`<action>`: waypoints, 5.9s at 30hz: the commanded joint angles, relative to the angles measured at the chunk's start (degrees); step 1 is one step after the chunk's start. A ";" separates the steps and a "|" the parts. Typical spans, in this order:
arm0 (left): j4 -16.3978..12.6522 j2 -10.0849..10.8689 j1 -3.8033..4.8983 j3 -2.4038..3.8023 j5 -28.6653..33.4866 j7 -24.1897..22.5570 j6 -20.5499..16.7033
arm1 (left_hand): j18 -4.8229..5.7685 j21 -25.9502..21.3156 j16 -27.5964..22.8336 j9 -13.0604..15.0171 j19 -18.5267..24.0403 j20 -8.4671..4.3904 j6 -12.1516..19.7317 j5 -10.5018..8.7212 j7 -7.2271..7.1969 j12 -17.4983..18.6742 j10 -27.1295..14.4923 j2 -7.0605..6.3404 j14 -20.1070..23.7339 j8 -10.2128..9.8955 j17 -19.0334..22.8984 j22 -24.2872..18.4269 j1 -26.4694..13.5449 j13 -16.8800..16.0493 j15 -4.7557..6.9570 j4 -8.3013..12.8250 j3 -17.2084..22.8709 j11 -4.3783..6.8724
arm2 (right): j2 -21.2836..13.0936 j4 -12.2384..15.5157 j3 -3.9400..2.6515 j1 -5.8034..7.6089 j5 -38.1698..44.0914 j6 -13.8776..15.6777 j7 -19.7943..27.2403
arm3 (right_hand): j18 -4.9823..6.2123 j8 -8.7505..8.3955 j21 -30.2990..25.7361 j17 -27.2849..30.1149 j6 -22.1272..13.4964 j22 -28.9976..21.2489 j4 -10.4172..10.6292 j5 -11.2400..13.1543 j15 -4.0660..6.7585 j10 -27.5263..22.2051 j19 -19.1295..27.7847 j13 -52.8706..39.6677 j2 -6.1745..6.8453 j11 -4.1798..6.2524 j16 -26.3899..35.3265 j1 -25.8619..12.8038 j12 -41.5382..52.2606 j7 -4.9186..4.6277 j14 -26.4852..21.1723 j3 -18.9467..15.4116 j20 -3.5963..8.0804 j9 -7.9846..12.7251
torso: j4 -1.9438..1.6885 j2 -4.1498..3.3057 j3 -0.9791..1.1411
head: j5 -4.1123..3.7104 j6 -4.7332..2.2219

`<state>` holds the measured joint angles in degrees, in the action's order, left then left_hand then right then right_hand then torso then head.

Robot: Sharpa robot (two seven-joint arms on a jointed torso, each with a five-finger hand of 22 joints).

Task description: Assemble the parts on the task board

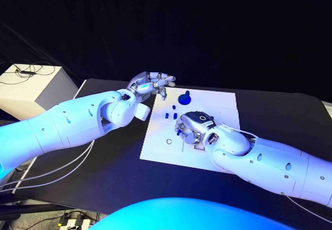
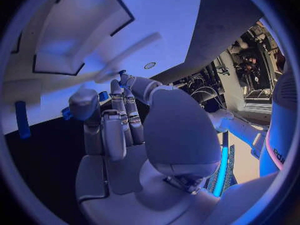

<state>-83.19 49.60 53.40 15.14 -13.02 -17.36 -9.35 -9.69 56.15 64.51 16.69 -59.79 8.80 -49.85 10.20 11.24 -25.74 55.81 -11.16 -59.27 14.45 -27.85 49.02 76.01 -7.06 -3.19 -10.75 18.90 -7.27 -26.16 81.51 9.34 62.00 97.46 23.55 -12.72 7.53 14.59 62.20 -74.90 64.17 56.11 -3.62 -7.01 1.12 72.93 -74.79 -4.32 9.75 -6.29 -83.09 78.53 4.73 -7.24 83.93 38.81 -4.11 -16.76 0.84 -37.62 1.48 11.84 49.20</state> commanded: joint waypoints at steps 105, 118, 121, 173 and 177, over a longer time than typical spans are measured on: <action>0.38 0.38 -0.62 0.04 1.64 0.08 3.48 | -0.55 -2.71 -0.91 -0.01 2.94 0.39 1.11 -0.11 0.37 0.28 -2.29 0.42 1.40 0.36 -0.32 -2.72 1.93 -0.20 -0.63 -1.37 -1.16 -0.56 | -15.50 1.09 -2.69 6.44 -14.53 -5.61 8.41 | 0.46 -7.67 -7.35 3.44 -12.26 -3.97 4.02 -6.30 -2.27 -15.12 0.68 0.56 4.27 0.16 0.94 -2.40 3.92 -1.44 2.34 -10.91 -2.64 -0.22 | 1.35 0.74 0.22 | -2.55 -2.94; -0.07 0.40 -0.70 0.05 2.26 0.42 3.81 | -0.55 -2.77 -0.97 0.03 3.02 0.43 1.07 -0.10 0.38 0.20 -2.38 0.55 1.51 0.50 -0.35 -2.74 1.98 -0.25 -0.66 -1.54 -1.30 -0.58 | -11.13 -2.95 -1.60 6.19 -9.97 -7.27 6.71 | -0.26 -5.97 -4.28 1.89 -7.96 -0.39 5.13 -5.93 -1.72 -9.41 -1.72 0.26 3.55 0.82 -0.19 -2.00 4.95 -1.80 2.77 -8.71 -2.09 -1.10 | 1.24 0.73 0.04 | -2.46 -2.58; -0.19 0.41 -0.70 0.05 2.40 0.52 3.94 | -0.55 -2.79 -0.99 0.04 3.04 0.44 1.07 -0.11 0.39 0.17 -2.41 0.61 1.54 0.54 -0.37 -2.75 1.95 -0.27 -0.67 -1.64 -1.36 -0.59 | -10.63 -3.26 -1.48 6.03 -9.39 -7.74 6.34 | -0.51 -5.83 -3.12 1.26 -7.32 0.95 5.45 -5.91 -1.51 -7.80 -2.31 0.22 3.89 1.10 -0.54 -2.34 4.82 -1.60 2.90 -7.87 -1.94 -1.22 | 1.28 0.74 0.06 | -2.43 -2.50; -0.65 0.52 -0.71 0.05 2.58 1.46 4.85 | -0.33 -1.85 -0.86 0.00 2.16 0.51 1.50 -0.27 0.48 0.03 -2.87 0.92 1.42 0.62 -0.56 -1.69 1.92 -0.39 -0.73 -2.29 -1.89 -0.68 | -7.68 -4.30 -0.95 4.63 -9.85 -0.04 2.59 | -1.18 -1.43 -0.39 -0.26 -1.01 4.94 7.04 -4.11 0.66 1.75 -4.02 -2.31 -0.87 3.77 -1.65 -2.32 3.35 0.88 3.30 -3.99 -0.04 -4.74 | 1.36 0.78 0.16 | -2.19 -1.88; -0.63 0.53 -0.71 0.05 2.58 1.51 4.90 | -0.33 -1.85 -0.86 0.00 2.16 0.51 1.50 -0.27 0.48 0.03 -2.87 0.92 1.42 0.62 -0.56 -1.69 1.92 -0.39 -0.73 -2.29 -1.89 -0.68 | -7.98 -4.11 -0.96 4.59 -11.31 1.24 2.27 | -1.17 -1.13 -0.49 -0.18 -1.30 4.92 6.73 -3.94 0.71 2.01 -3.98 -2.49 -1.44 3.81 -1.63 -2.07 3.13 0.84 3.29 -3.30 0.06 -5.18 | 1.38 0.76 0.15 | -2.14 -1.92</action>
<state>-83.69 50.18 52.69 15.13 -10.82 -15.71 -5.53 -9.69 53.97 63.85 16.69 -57.34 9.44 -48.63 10.20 11.67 -25.74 53.35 -10.49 -58.24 14.88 -28.36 47.24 77.59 -7.36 -3.81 -12.80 17.16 -8.09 -34.19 77.15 8.45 66.56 88.45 21.55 -10.63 6.93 11.75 61.61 -74.97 62.71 61.01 3.09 -11.06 1.46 74.47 -78.69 -6.90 10.09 -2.48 -84.43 75.42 8.05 -6.64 84.03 35.27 -4.49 -19.87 2.21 -36.84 1.63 9.66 47.30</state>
